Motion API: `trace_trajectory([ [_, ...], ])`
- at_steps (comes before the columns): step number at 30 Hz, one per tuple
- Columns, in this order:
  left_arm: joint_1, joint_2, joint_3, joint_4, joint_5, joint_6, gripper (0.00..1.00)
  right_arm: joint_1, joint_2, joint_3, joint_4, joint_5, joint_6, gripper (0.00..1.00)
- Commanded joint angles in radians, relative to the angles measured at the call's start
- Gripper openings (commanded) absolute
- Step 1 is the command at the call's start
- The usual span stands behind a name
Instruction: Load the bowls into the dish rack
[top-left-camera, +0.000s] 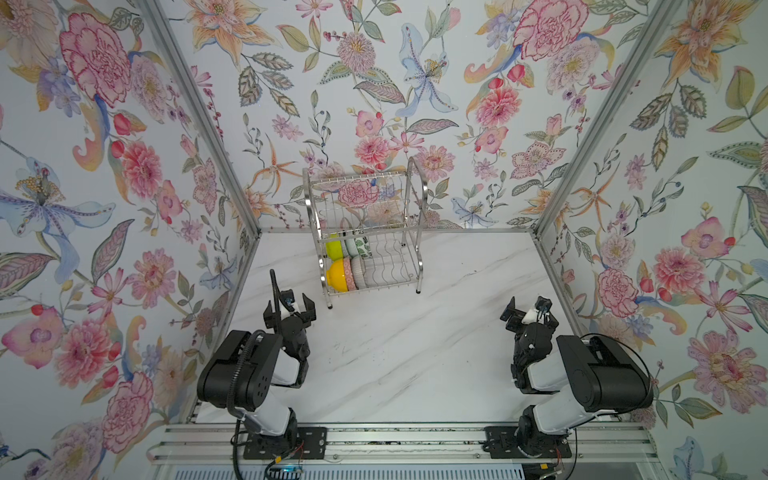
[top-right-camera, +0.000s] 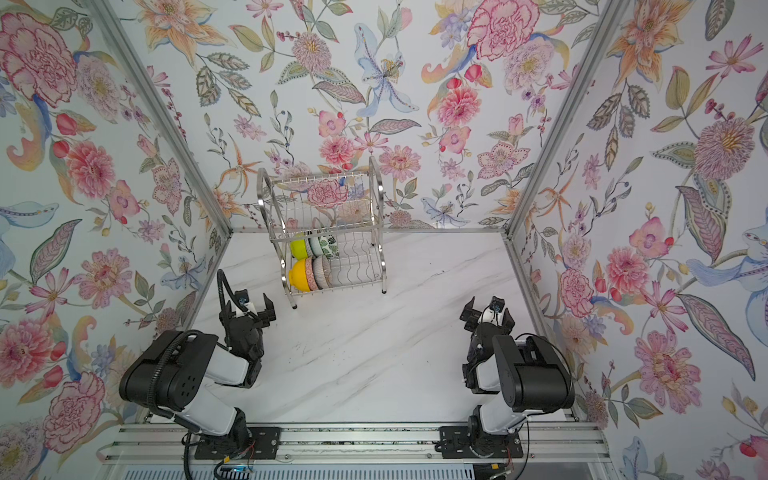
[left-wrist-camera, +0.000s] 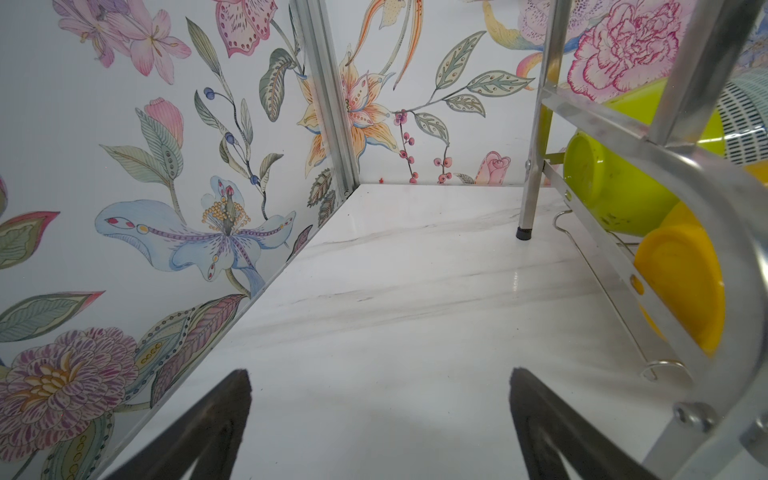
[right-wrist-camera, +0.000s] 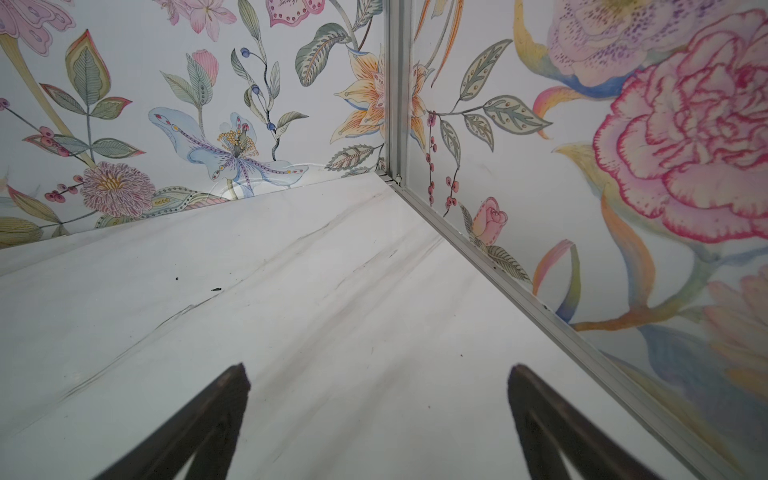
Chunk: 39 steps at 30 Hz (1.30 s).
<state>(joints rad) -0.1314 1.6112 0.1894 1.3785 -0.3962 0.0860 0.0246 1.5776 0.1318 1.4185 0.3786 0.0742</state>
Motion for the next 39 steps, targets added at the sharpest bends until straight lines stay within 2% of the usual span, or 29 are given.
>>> trace_trajectory([
  [1, -0.005, 0.003, 0.005, 0.031, 0.006, 0.012, 0.99, 0.008, -0.011, 0.106, -0.165, 0.046, -0.005, 0.99],
  [2, -0.004, 0.001, 0.007, 0.025, 0.006, 0.011, 0.99, -0.006, -0.015, 0.145, -0.254, 0.030, 0.015, 0.99],
  [4, -0.002, -0.001, 0.012, 0.013, 0.008, 0.006, 0.99, -0.081, -0.037, 0.151, -0.308, -0.100, 0.067, 0.98],
  [39, 0.004, -0.006, 0.024, -0.014, 0.013, 0.001, 0.99, -0.064, -0.027, 0.158, -0.302, -0.073, 0.052, 0.98],
])
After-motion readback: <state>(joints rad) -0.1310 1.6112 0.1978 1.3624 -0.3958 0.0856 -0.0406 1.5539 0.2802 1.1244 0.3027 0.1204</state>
